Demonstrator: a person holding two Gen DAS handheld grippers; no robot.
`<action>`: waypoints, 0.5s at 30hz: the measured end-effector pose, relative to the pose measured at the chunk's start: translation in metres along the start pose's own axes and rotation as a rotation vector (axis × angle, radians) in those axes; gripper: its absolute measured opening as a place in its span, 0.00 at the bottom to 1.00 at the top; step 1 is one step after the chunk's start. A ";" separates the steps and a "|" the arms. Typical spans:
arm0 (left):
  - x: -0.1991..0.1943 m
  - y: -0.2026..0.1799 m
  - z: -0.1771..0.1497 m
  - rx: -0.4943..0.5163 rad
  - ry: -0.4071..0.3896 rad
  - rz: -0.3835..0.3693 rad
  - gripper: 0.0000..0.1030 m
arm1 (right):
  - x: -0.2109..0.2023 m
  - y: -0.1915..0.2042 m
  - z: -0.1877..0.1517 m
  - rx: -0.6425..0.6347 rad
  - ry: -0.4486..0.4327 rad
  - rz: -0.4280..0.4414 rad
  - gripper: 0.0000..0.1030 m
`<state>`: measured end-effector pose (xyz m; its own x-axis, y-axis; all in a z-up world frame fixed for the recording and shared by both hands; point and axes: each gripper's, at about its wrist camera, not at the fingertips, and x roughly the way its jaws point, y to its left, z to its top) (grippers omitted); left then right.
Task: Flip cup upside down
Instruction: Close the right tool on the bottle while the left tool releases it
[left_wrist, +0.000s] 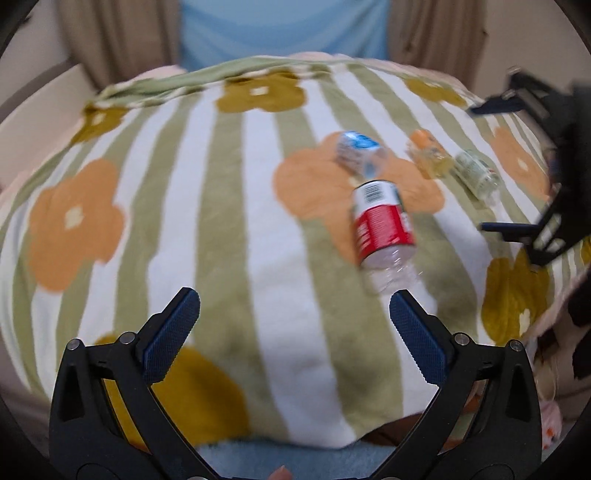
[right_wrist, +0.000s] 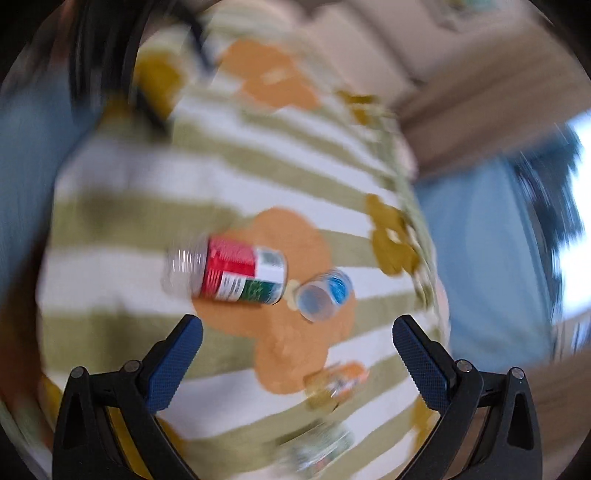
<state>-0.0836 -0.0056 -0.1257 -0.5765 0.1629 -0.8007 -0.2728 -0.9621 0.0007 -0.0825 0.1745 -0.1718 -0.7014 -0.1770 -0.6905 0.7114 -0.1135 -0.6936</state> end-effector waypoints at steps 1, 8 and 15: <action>-0.004 0.009 -0.007 -0.026 -0.005 -0.001 0.99 | 0.013 0.006 0.001 -0.082 0.014 0.015 0.96; -0.003 0.037 -0.034 -0.177 -0.033 -0.051 0.99 | 0.067 0.059 0.017 -0.620 0.003 0.103 0.86; 0.008 0.040 -0.037 -0.192 -0.050 -0.100 0.99 | 0.096 0.074 0.012 -0.891 0.056 0.202 0.65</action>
<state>-0.0712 -0.0507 -0.1544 -0.5929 0.2657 -0.7602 -0.1815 -0.9638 -0.1952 -0.0963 0.1372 -0.2868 -0.5853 -0.0614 -0.8085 0.5393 0.7151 -0.4448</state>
